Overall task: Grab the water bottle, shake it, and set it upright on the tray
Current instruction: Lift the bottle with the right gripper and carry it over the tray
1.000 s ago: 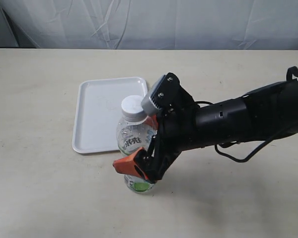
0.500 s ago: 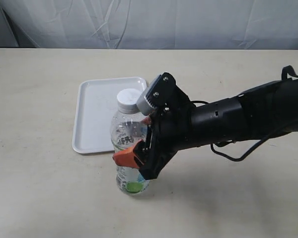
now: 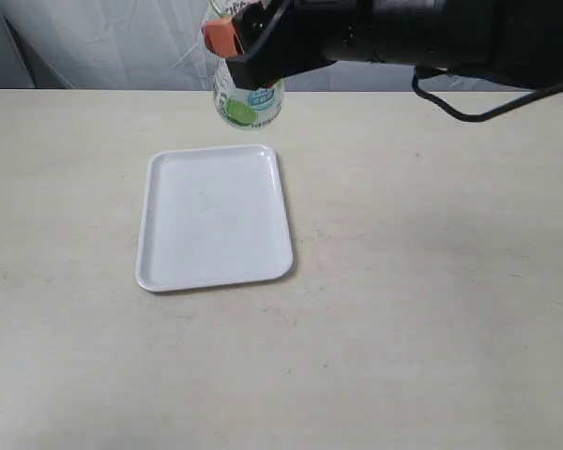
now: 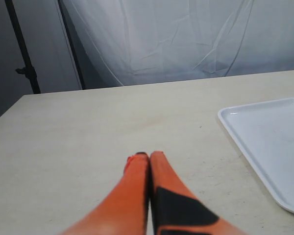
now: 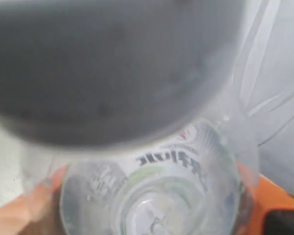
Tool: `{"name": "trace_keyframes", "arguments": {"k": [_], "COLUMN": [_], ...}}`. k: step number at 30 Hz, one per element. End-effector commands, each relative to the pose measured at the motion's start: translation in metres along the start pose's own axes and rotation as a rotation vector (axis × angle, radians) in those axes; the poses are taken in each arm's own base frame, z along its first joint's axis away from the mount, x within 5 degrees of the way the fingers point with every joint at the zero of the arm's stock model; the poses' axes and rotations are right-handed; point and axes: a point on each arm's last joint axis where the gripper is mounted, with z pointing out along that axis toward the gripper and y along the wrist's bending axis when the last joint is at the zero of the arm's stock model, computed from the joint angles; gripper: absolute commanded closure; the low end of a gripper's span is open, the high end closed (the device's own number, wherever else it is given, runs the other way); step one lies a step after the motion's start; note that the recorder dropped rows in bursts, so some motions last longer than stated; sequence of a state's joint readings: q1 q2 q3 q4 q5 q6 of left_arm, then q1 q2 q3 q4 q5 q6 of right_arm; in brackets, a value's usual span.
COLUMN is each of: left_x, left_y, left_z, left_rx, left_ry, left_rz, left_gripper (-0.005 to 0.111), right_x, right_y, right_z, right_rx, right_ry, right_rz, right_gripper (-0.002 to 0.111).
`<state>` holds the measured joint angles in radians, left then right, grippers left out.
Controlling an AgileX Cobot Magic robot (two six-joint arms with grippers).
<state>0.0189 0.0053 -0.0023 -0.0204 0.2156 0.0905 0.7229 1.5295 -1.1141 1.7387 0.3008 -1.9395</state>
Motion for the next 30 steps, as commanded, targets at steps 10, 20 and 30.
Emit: {"name": "trace_keyframes", "arguments": {"k": [10, 20, 30], "left_x": [0.0, 0.0, 0.0], "left_y": [0.0, 0.0, 0.0], "left_z": [0.0, 0.0, 0.0], "left_rx": [-0.002, -0.002, -0.002], "left_ry": [-0.012, -0.012, -0.012], "left_rz": [0.005, 0.005, 0.005], "left_gripper": [0.106, 0.106, 0.106], "right_x": [-0.021, 0.0, 0.046], "right_y": [-0.01, -0.001, -0.001], "right_z": [0.022, 0.035, 0.047], "right_rx": [-0.011, -0.109, -0.065], "right_ry": [-0.061, -0.017, 0.139], "right_rz": [0.116, 0.177, 0.264], "right_gripper": [0.109, 0.109, 0.109]}}
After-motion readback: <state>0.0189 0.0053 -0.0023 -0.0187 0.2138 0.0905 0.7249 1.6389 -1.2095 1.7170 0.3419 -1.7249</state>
